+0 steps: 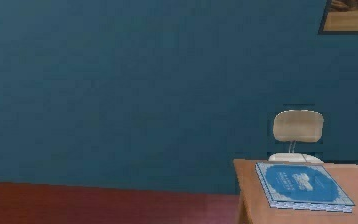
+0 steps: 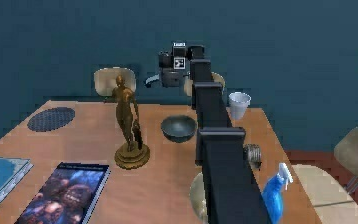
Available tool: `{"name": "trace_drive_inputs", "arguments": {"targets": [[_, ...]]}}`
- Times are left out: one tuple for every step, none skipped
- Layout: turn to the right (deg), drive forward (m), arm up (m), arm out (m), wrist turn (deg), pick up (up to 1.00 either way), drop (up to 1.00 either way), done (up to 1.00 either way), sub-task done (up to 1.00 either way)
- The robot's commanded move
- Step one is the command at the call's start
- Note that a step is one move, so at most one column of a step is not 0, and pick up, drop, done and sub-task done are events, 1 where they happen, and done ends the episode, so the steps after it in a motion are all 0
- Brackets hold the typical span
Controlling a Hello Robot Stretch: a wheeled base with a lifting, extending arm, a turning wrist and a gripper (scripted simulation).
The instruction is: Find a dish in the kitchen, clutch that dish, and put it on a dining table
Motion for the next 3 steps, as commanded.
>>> {"name": "trace_drive_inputs", "arguments": {"targets": [[0.0, 0.00, 0.02, 0.00, 0.0, 0.00, 0.00, 0.00, 0.00], [0.0, 0.00, 0.00, -0.08, 0.0, 0.00, 0.00, 0.00, 0.00], [0.0, 0.00, 0.00, 0.00, 0.0, 0.00, 0.00, 1.00, 0.00]]}}
